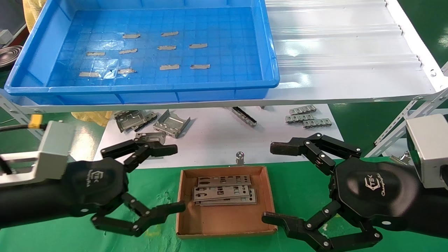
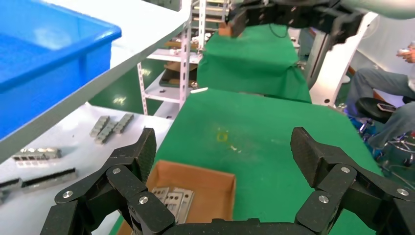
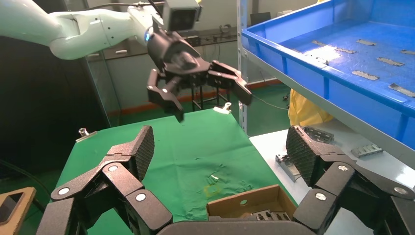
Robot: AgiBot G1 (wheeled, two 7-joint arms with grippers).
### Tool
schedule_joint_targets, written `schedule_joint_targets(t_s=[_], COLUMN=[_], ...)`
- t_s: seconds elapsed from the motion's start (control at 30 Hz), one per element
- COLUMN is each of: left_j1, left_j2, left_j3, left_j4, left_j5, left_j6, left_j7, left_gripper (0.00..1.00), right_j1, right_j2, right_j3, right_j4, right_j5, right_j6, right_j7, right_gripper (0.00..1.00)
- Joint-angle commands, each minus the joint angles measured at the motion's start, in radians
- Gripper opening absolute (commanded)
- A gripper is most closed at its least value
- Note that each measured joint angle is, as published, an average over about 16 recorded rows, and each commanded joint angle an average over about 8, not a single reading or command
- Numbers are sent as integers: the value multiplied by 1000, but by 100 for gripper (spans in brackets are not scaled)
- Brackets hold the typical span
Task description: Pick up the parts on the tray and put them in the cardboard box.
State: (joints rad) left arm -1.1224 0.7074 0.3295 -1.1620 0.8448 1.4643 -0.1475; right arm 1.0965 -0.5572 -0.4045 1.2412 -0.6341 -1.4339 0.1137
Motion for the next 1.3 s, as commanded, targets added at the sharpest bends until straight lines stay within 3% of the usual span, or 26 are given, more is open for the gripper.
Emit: schedule_joint_targets(t_s=[0.03,0.53,1.3], left_j1=[7,52,50], left_j2=[-14,-104,-99], left_j3=[-7,-54,-52], left_j4=[-18,-132,-125], left_j5=[-17,-124,-118], left_j6=[5,34,33], left_j7=[-6,-43,-41], left_gripper=[100,100,100], right_j1=[0,0,0], right_j2=[0,0,0], right_j3=[0,0,0], right_j4=[0,0,0], right_j5=[0,0,0], right_j6=[0,0,0], right_j7=[0,0,0], right_gripper=[100,100,100])
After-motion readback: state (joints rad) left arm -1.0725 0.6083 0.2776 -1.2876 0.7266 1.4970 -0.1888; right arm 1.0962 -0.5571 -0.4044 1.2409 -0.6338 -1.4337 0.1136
